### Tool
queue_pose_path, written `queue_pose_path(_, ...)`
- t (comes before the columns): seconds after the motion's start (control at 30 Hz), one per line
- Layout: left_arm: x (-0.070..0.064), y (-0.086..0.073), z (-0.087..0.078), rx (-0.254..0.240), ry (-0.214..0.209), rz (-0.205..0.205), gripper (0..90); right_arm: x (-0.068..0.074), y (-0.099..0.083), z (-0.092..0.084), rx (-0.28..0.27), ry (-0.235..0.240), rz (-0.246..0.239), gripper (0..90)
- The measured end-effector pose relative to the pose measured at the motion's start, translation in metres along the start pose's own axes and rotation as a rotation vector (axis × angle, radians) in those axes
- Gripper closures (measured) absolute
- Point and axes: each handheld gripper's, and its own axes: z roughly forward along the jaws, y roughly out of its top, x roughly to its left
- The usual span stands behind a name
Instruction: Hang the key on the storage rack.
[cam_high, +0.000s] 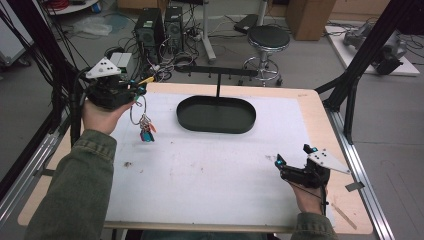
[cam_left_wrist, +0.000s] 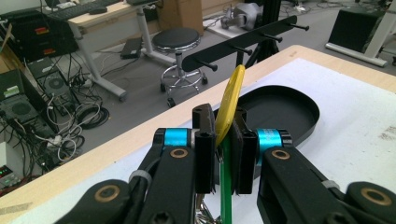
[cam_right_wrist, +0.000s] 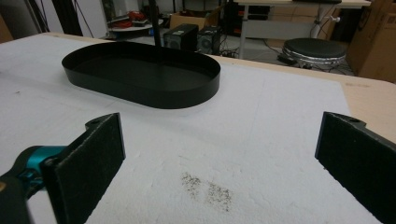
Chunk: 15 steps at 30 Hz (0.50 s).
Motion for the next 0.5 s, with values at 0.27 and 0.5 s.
queue_pose_path(0.27, 0.005, 0.009, 0.013, -0.012, -0.001, -0.023, 82.4, 0.0, 0.001, -0.002, 0.002, 0.003, 0.011, 0.5)
queue_pose_path(0.5, 0.011, 0.021, 0.029, -0.005, 0.012, 0.002, 82.5, -0.001, 0.002, -0.002, -0.003, 0.014, 0.02, 0.4)
